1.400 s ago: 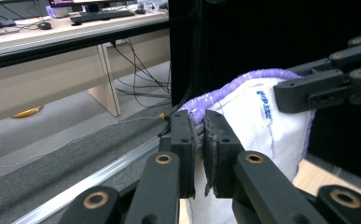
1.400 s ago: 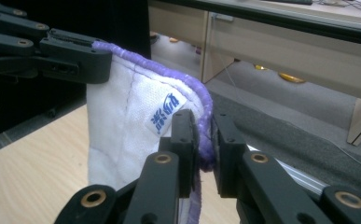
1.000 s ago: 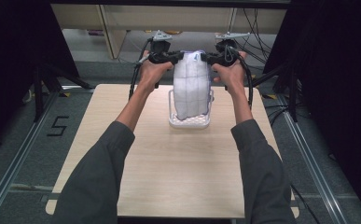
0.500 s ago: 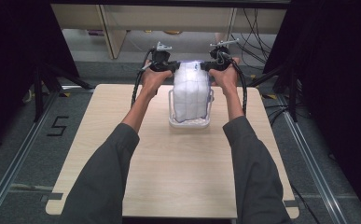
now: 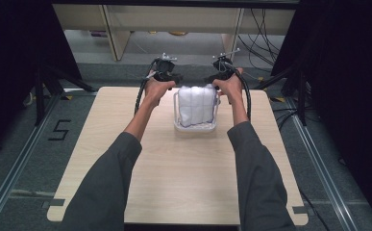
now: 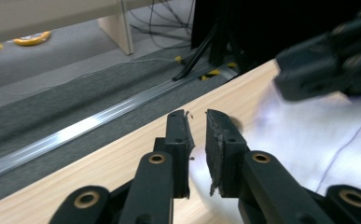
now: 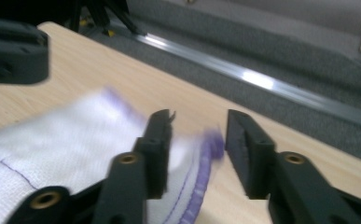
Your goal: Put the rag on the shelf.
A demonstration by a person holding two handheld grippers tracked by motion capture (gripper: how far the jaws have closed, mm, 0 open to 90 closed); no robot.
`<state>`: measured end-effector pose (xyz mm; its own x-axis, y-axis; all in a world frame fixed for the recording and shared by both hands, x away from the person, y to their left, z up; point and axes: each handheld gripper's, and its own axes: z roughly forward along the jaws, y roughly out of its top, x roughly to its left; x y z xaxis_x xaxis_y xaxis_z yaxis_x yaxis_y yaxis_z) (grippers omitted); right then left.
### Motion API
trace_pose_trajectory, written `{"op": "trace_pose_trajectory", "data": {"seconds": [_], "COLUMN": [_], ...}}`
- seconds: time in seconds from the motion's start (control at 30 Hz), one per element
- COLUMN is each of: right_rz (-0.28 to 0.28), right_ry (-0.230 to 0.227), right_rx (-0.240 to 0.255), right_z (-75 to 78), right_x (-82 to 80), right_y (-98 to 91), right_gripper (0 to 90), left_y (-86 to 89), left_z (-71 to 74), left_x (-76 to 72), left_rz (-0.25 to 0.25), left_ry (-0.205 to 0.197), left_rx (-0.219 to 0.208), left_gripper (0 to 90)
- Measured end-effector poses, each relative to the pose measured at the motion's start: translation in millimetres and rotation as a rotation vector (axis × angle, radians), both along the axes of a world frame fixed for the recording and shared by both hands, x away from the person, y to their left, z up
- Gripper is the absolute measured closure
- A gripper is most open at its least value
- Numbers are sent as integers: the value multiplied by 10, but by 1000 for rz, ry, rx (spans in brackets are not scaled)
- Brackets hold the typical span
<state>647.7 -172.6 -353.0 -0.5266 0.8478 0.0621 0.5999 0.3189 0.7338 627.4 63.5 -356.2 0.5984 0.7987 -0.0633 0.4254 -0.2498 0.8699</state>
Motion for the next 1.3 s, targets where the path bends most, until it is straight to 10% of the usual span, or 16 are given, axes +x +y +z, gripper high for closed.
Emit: {"op": "trace_pose_trajectory", "data": {"seconds": [0.77,1.03,1.3], "right_rz": [-8,3,10], "right_ry": [-48,-67,-84], "right_rx": [77,103,97], "right_z": [274,331,371], "right_x": [-249,-461,-647], "right_y": [-244,-384,-507], "right_gripper": [492,468,461], "left_y": [383,520,698], "left_z": [68,105,86], "left_x": [-207,-467,-698], "left_rz": [8,-10,-16], "left_ry": [66,52,74], "left_rx": [-41,19,-16], "left_gripper": [488,421,387]}}
